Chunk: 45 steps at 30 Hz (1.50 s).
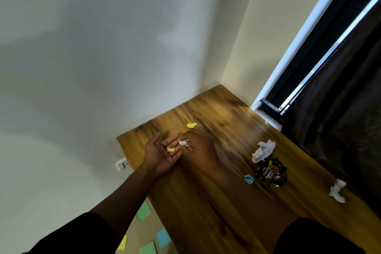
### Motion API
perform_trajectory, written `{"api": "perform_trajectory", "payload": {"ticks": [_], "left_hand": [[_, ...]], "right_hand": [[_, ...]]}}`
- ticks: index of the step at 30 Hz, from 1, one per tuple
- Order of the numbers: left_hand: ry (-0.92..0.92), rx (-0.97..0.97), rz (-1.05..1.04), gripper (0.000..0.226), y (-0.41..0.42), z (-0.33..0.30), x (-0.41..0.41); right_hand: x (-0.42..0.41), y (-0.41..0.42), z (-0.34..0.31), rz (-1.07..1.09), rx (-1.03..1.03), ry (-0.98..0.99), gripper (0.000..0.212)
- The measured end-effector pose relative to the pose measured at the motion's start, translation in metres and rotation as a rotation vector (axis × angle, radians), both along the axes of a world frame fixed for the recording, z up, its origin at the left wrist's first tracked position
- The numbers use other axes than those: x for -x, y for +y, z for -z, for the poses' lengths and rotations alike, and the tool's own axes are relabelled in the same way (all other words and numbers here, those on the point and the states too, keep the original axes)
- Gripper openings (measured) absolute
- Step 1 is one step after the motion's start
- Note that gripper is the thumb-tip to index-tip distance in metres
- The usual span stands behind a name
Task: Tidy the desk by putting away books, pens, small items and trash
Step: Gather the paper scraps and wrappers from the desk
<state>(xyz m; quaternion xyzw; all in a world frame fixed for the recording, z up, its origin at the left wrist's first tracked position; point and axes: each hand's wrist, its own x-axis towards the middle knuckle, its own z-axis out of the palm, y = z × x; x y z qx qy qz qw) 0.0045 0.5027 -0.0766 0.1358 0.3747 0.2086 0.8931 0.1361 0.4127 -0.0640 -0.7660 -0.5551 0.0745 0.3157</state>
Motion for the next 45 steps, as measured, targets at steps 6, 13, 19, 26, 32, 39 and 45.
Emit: {"api": "perform_trajectory", "payload": {"ticks": [6,13,19,26,32,39,45], "left_hand": [[-0.051,0.025,0.024,0.067,0.006,0.005,-0.011],[-0.114,0.110,-0.103,0.060,0.019,0.010,-0.010],[-0.149,0.140,-0.140,0.061,0.025,0.009,-0.005],[-0.143,0.110,-0.121,0.066,0.037,0.005,-0.007],[-0.131,0.084,-0.129,0.065,0.039,0.004,-0.021],[-0.097,0.115,-0.007,0.053,0.025,0.000,-0.064],[-0.112,0.122,0.075,0.048,0.006,-0.013,-0.097]], "right_hand": [[0.012,0.015,-0.010,-0.176,0.028,-0.046,0.038],[-0.012,0.026,-0.007,0.092,-0.092,0.028,0.027],[-0.044,0.048,0.021,0.086,0.141,-0.120,0.033],[-0.054,0.057,0.017,0.036,0.214,-0.182,0.036],[-0.056,0.051,0.011,0.170,0.074,-0.086,0.030],[-0.039,0.031,-0.015,0.098,-0.049,-0.036,0.035],[-0.057,-0.004,-0.023,0.170,-0.109,-0.132,0.024]]}}
